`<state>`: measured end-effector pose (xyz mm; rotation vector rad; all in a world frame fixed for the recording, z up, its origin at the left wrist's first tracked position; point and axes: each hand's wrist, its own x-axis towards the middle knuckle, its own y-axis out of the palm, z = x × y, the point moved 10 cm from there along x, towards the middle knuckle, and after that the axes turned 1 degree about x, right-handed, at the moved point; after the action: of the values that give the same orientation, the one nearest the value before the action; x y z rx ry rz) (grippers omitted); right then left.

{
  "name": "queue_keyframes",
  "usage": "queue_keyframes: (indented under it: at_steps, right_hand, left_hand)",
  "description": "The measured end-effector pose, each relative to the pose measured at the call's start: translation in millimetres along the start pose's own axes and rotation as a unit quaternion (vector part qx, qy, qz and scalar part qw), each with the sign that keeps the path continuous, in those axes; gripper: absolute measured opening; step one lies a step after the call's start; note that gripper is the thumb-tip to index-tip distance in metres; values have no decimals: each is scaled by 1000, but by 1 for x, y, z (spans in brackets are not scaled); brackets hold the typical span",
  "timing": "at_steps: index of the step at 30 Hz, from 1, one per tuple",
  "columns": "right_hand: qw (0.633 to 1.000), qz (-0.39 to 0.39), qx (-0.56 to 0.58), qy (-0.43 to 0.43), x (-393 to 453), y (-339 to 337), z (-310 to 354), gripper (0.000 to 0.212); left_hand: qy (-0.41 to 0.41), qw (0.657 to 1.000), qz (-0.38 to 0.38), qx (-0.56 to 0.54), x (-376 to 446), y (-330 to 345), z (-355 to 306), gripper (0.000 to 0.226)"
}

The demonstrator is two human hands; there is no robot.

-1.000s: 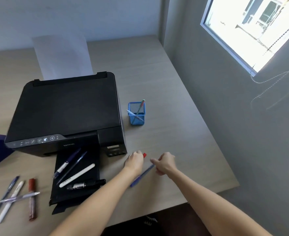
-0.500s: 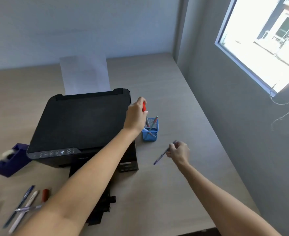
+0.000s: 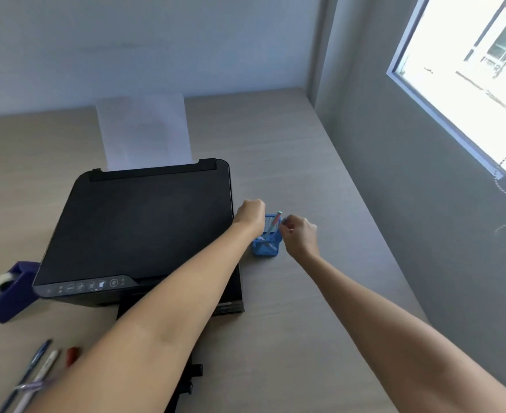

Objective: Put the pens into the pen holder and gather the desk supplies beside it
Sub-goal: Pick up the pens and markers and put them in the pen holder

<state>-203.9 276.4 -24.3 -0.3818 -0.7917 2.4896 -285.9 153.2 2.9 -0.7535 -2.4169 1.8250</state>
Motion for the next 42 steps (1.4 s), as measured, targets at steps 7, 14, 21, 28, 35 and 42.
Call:
queue_keyframes:
  at_steps: [7, 14, 21, 28, 35, 42]
  right_hand:
    - [996, -41, 38, -66, -11, -33, 45, 27]
    - [953, -83, 92, -275, -127, -54, 115, 7]
    - [903, 173, -15, -392, -248, 64, 96, 4]
    - [910, 322, -164, -204, -268, 153, 29, 27]
    - [924, 329, -156, -115, -275, 176, 27, 20]
    - [953, 256, -76, -142, -277, 127, 83, 9]
  left_hand:
    - [63, 995, -16, -79, -45, -60, -2, 37]
    - [46, 988, -19, -149, -178, -126, 88, 6]
    - [-120, 989, 65, -49, -255, -44, 237, 9]
    - [-213, 976, 2, -53, -264, 24, 295, 35]
    - [-159, 987, 24, -8, -254, 41, 314, 25]
    - [-76, 995, -18, -64, -282, -31, 309, 12]
